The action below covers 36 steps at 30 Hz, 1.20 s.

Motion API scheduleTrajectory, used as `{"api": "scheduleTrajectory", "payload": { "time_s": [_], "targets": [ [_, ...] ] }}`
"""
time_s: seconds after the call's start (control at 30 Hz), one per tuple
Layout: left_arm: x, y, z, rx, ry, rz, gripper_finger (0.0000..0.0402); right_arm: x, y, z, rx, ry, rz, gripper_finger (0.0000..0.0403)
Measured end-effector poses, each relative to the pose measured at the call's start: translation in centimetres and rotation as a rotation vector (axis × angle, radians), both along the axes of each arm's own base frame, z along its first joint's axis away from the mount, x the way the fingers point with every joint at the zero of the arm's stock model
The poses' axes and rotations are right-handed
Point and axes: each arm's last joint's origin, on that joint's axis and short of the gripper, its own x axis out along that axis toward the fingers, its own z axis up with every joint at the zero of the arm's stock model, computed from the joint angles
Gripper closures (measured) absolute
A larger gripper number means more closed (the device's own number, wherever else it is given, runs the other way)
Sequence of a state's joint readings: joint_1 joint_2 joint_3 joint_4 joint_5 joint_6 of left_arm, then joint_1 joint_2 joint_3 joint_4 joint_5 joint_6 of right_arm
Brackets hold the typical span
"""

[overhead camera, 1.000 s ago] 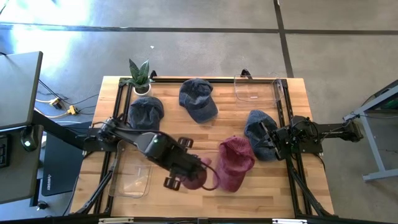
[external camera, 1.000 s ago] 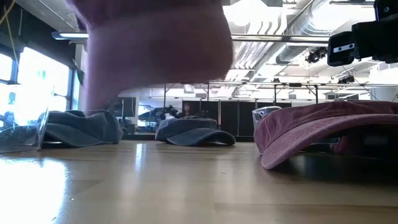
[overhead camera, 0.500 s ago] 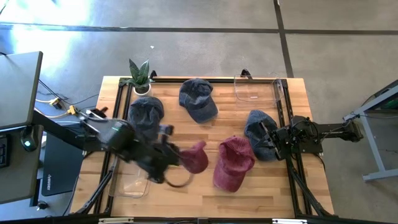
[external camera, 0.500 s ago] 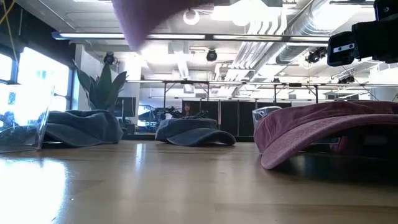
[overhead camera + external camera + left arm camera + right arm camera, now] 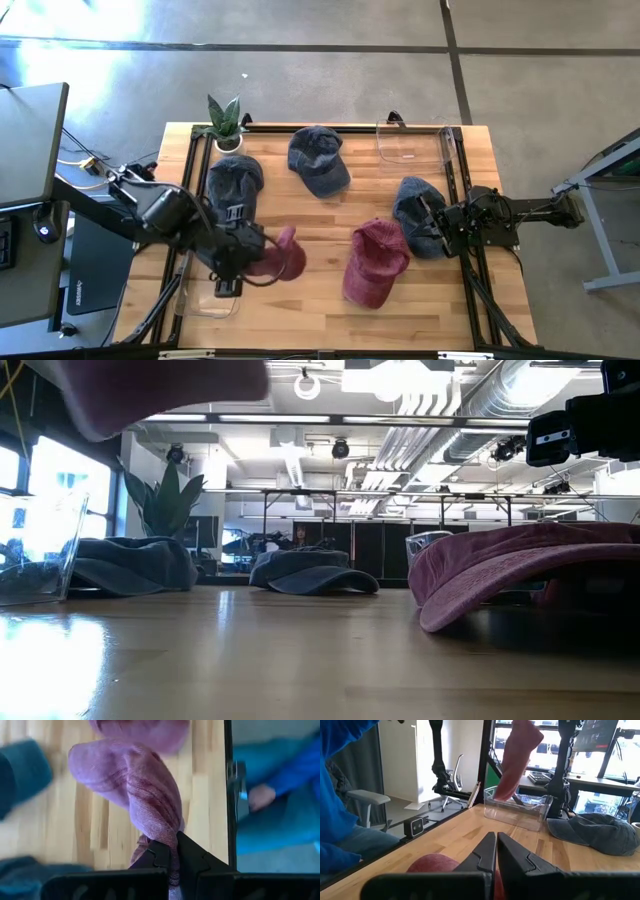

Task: Pick & Place hat
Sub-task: Put the left red cap into the bottom transparent bin

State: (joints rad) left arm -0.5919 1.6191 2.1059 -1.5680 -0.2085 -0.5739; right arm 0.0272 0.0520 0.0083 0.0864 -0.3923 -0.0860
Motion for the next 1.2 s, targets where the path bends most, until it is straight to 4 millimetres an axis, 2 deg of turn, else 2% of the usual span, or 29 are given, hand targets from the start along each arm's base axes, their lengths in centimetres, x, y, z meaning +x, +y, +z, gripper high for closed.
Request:
{"api": "scheduleTrajectory", "payload": {
  "time_s": [0.2, 0.4, 0.53, 0.73, 0.87, 1.07, 1.2],
  "targets": [
    [-2.4, 1.0, -2.9, -0.139, 0.224, 0.031, 0.0401, 0.0, 0.0, 0.0, 0.0, 0.0, 0.0, 0.0391],
    [-4.6, 2.3, -2.1, -0.231, 0.219, 0.092, 0.0401, 0.0, 0.0, 0.0, 0.0, 0.0, 0.0, 0.0391],
    [-6.5, 3.6, -0.9, -0.289, 0.172, 0.13, 0.0401, 0.0, 0.0, 0.0, 0.0, 0.0, 0.0, 0.0391],
    [-8.3, 5.1, 0.1, -0.278, 0.073, 0.177, 0.0401, 0.0, 0.0, 0.0, 0.0, 0.0, 0.0, 0.0391],
    [-8.8, 5.2, -1.6, -0.287, 0.157, 0.166, 0.0401, 0.0, 0.0, 0.0, 0.0, 0.0, 0.0, 0.0391],
    [-10.2, 5.0, -5.5, -0.465, 0.511, 0.169, 0.0401, 0.0, 0.0, 0.0, 0.0, 0.0, 0.0, 0.0391],
    [-10.5, 4.8, -6.6, -0.532, 0.643, 0.232, 0.0401, 0.0, 0.0, 0.0, 0.0, 0.0, 0.0, 0.0391]
  ]
}}
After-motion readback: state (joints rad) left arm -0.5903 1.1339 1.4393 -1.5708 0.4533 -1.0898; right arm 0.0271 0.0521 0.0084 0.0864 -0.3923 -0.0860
